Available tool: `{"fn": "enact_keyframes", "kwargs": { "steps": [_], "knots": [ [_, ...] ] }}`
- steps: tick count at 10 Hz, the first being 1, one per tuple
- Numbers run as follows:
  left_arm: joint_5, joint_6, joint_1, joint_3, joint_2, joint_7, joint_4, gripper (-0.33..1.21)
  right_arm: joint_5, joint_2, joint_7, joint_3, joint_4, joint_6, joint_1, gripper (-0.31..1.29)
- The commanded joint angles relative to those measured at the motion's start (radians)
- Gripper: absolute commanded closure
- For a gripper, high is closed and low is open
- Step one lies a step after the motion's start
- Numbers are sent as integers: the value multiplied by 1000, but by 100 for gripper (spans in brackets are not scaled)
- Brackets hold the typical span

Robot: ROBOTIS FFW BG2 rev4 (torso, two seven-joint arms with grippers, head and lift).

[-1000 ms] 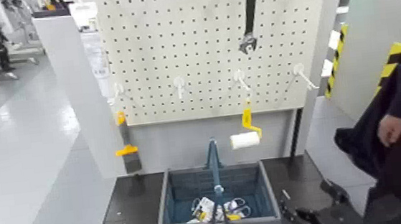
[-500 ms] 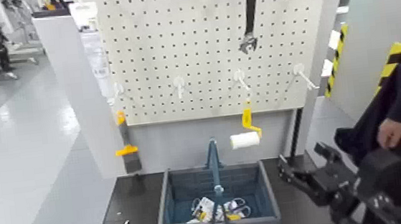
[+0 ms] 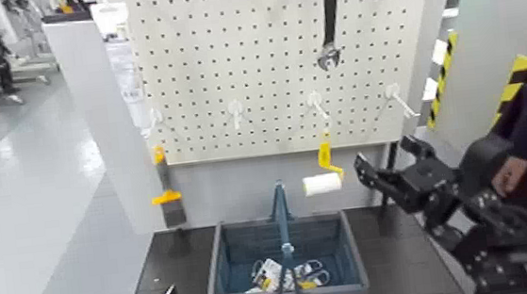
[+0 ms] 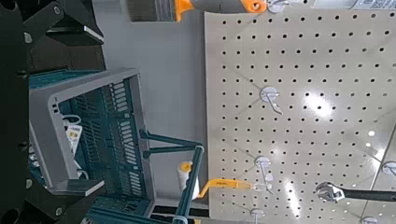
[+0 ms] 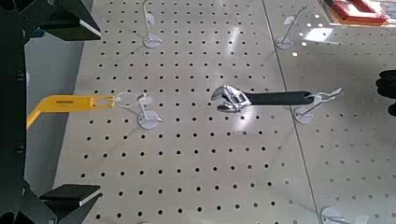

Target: Put the black wrench into the crate.

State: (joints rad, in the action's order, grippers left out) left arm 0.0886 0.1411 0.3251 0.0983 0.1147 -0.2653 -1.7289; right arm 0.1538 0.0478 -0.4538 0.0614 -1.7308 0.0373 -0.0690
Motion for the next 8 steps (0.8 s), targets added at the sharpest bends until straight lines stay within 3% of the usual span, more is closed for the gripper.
{"fn": "enact_keyframes", "kwargs": {
  "steps": [1,8],
  "knots": [
    [3,2,-8,9,5,0,5,21,27,27,-14,-9,48,12,-109,15],
    [8,2,-26,27,8,-3,11,21,110,55,-106,-48,218,1,-356,16]
  ]
}}
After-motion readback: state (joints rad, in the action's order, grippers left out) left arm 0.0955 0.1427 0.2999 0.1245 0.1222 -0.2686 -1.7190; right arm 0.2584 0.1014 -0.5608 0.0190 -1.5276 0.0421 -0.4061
